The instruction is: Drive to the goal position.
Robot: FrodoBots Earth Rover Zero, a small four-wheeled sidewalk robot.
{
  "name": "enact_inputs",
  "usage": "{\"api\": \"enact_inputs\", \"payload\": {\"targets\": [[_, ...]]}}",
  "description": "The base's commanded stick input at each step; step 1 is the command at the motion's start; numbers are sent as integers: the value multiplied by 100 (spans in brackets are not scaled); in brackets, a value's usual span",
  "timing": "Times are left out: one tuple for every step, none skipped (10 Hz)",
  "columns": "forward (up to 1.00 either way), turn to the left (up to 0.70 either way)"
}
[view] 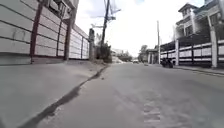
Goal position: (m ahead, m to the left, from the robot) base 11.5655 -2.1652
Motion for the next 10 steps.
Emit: {"api": "enact_inputs", "payload": {"targets": [[100, 0], [100, 0], [100, 0], [100, 0], [100, 0], [100, 0], [100, -1], [100, -2], [100, -7], [100, -40]]}}
